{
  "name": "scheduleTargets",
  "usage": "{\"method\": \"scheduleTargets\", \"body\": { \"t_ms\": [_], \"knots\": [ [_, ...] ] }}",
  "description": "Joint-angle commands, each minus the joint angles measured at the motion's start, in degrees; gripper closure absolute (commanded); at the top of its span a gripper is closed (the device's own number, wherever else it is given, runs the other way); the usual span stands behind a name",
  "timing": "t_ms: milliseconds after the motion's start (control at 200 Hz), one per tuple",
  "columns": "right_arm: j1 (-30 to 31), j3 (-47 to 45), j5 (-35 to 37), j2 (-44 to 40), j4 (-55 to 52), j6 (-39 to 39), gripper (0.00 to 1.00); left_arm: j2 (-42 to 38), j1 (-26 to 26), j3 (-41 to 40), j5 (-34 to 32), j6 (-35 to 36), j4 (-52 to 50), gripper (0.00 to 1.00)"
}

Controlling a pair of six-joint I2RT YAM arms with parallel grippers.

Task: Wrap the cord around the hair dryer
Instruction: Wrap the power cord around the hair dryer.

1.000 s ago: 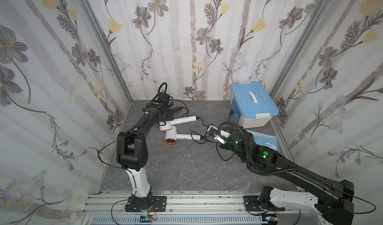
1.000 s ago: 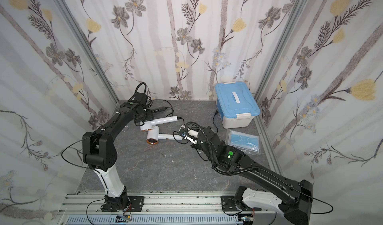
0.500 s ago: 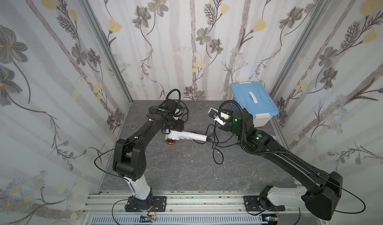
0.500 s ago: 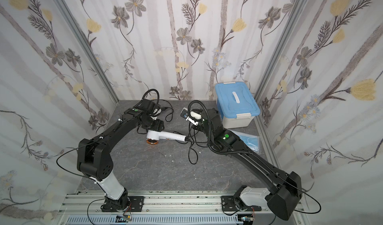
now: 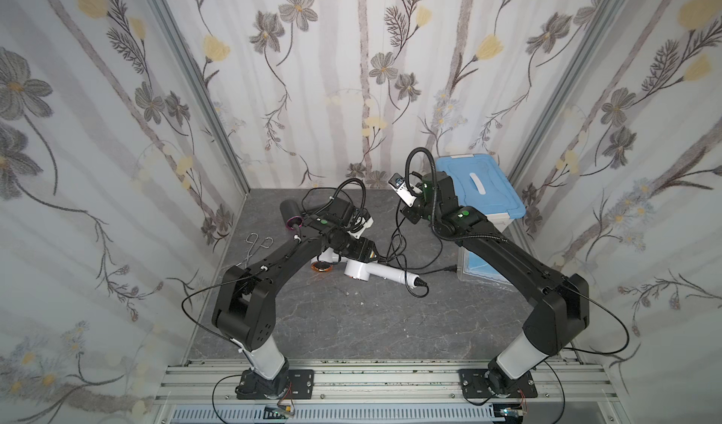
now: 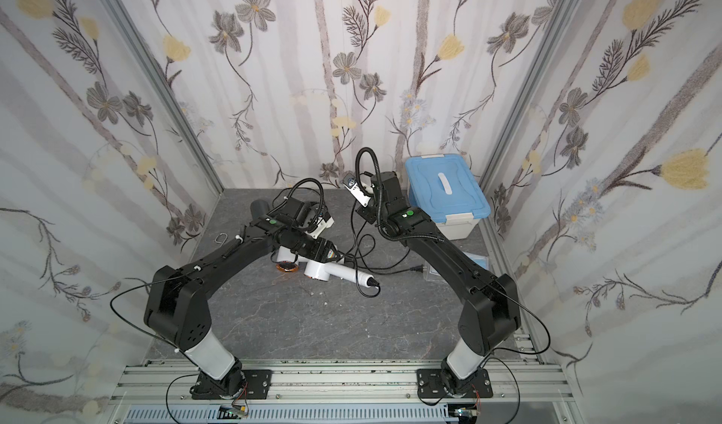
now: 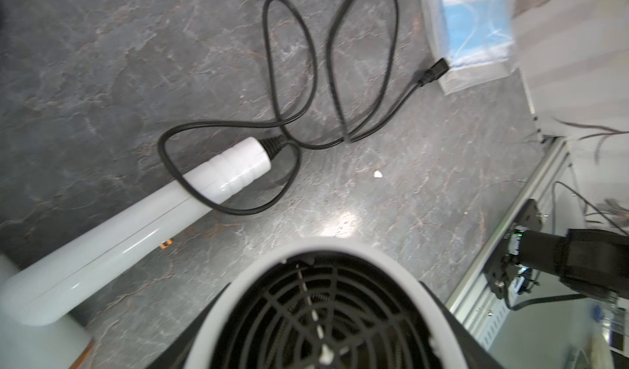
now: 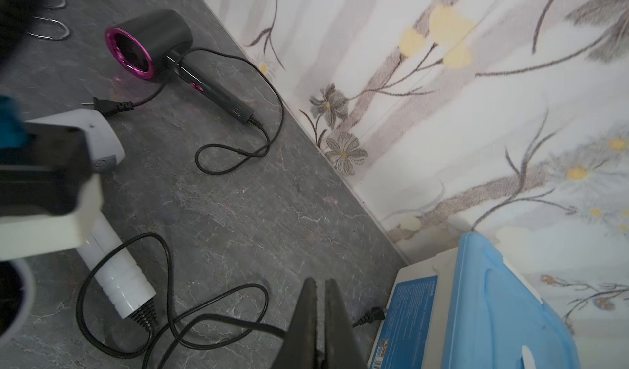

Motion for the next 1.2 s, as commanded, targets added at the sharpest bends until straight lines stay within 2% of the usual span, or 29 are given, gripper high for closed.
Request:
{"method": "scheduleTargets", "body": {
  "t_ms": [0,175,480,694,794,979,1194],
  "knots": [
    [-2.4,0.5,-3.9,2.1,-1.8,8.6,1.0,-4.0,0.1,-3.2,7.0,-5.1,10.6,1.0],
    [-3.7,-4.5,-5.1,3.0,0.6,13.1,1.0,-10.2,2.3,-8.1,6.9,-13.3,20.3,1.0],
    [-5.4,-17.1,-7.0,0.0,7.1,19.0,1.0,-19.7,10.4,-13.7,-3.8,-23.8,26.8,1.0],
    [-5.4,-25.0,-7.6,-2.3,10.8,21.1,1.0,-24.2,15.5,-14.2,-10.8,-29.1,27.3,1.0],
    [-5.3,-28.5,-7.7,-4.0,11.9,21.8,1.0,-23.9,16.4,-12.4,-18.0,-30.3,23.9,1.0],
    [-4.5,-33.7,-7.0,-7.1,11.7,22.5,1.0,-22.7,17.2,-10.0,-35.8,-31.0,18.3,1.0],
    [-0.3,-38.1,-3.1,-9.8,10.1,24.5,1.0,-18.6,17.6,-8.7,-49.5,-30.7,17.5,1.0]
  ]
}}
